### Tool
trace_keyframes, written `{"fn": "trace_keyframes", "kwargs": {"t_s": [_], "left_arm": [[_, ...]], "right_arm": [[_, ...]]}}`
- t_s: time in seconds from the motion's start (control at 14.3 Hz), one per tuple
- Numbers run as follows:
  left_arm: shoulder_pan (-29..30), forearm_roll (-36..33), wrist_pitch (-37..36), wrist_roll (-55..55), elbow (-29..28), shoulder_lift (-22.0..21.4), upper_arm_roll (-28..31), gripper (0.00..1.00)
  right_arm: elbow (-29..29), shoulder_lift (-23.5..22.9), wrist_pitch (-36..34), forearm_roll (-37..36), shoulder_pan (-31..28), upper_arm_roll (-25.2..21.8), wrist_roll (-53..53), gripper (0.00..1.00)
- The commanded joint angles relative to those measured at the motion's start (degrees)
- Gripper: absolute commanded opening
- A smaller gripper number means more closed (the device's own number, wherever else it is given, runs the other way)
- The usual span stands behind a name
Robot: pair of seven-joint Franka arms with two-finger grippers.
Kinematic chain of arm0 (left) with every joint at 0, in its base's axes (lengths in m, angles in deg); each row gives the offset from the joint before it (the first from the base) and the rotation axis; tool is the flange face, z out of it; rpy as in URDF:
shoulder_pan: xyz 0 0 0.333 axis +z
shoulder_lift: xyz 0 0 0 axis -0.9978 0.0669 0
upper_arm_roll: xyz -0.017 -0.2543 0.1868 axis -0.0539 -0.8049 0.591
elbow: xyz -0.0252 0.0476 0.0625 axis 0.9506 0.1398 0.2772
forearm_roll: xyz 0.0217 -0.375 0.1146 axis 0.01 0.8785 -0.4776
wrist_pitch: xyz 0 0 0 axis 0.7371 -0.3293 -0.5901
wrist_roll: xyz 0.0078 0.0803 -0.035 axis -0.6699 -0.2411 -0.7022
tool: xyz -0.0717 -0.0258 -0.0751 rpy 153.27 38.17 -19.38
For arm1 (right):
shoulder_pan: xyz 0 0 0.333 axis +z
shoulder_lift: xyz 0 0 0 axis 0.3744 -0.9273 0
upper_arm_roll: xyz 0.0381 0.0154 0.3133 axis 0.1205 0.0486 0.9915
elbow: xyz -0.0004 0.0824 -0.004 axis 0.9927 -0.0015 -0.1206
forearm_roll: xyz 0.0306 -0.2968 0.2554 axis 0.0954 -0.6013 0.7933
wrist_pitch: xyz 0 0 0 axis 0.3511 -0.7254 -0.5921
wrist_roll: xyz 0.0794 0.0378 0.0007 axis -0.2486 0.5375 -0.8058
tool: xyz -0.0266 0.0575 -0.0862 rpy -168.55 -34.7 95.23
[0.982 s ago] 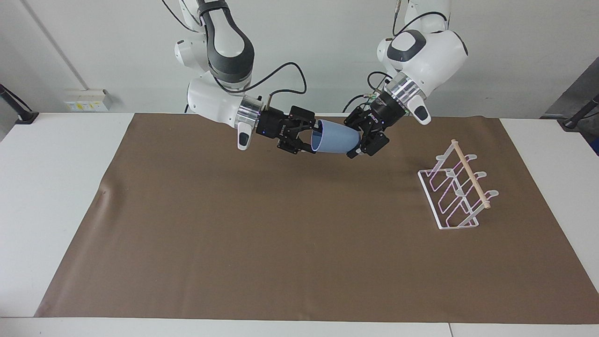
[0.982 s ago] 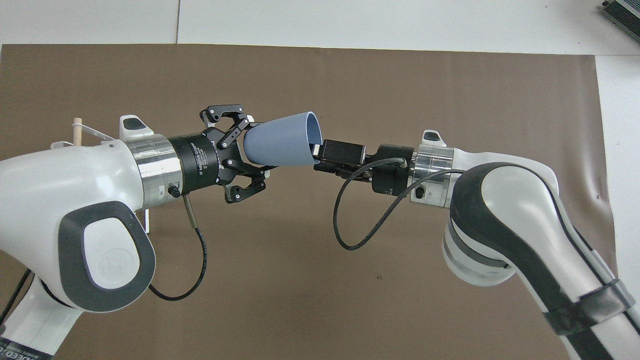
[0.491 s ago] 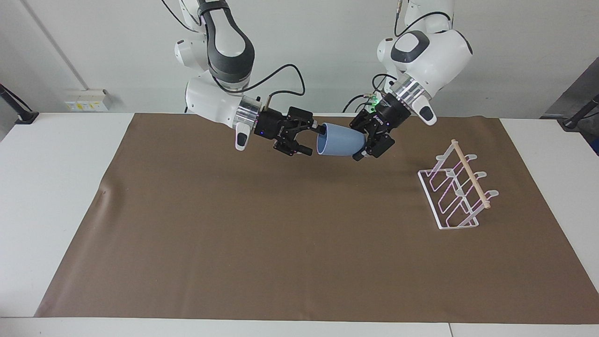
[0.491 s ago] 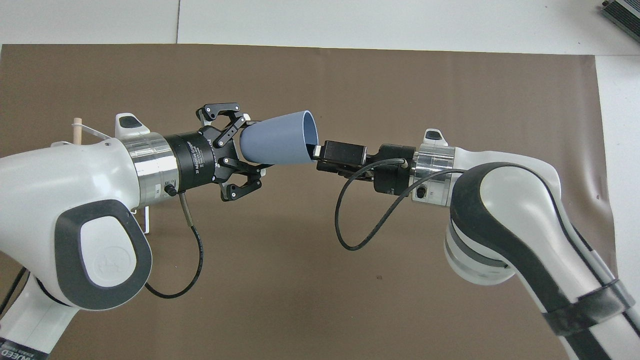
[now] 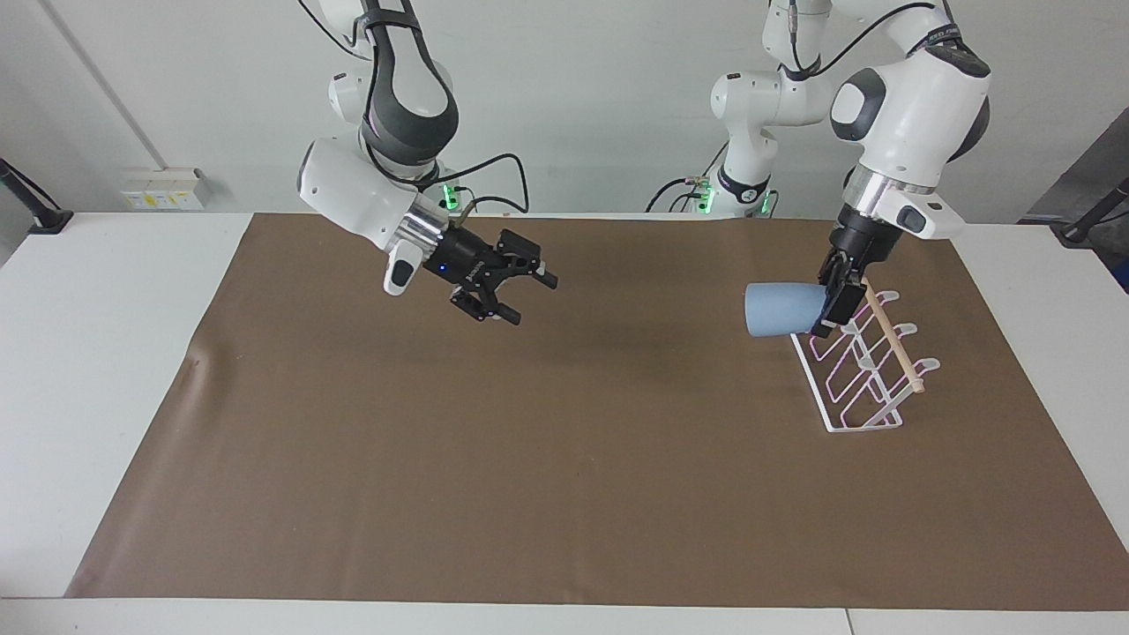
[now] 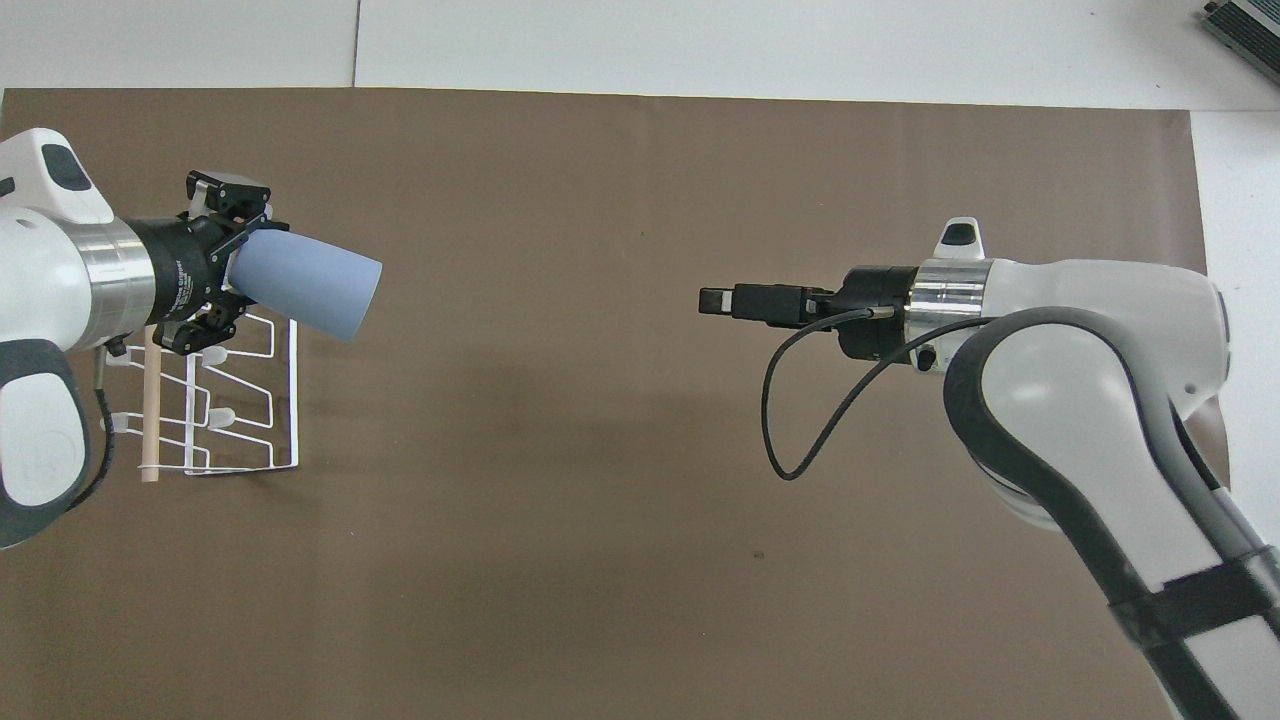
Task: Hang cup on cup holder
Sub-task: 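Move the cup to the rack with the left gripper while the right gripper retracts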
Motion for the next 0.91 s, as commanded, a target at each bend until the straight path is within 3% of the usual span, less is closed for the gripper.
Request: {"fn": "trace_keyframes", "kwargs": {"t_s": [0.0,0.21,0.49,0.63,0.84], "left_arm": [[0.3,-10.1,-0.9,2.3,1.5,0.9,-0.3,0.0],[0.8,-19.5,-0.4,2.2,2.6,1.4,-0.3,0.0],[2.8,-28.7,2.8,2.7,3.2,2.1,-0.1,0.0],[3.2,-29.0,4.9,5.5,2.7,2.3,0.0,0.0],[3.9,-29.2,8.5,6.5,2.3,5.3,0.0,0.0]], "right_arm": [[-0.6,0.6,-1.6,-9.8,-4.5,0.4,0.5,1.0],[0.0,0.6,-1.5,-24.9,-7.1,0.1,1.6,1.0],[1.5,0.7,-1.9,-48.1,-9.0,0.1,10.7,1.0],[3.3,1.0,-5.0,-52.7,-9.9,-0.2,18.6,1.0],[10.4,1.3,-14.3,-58.0,-12.6,-0.2,23.0,1.0]]}}
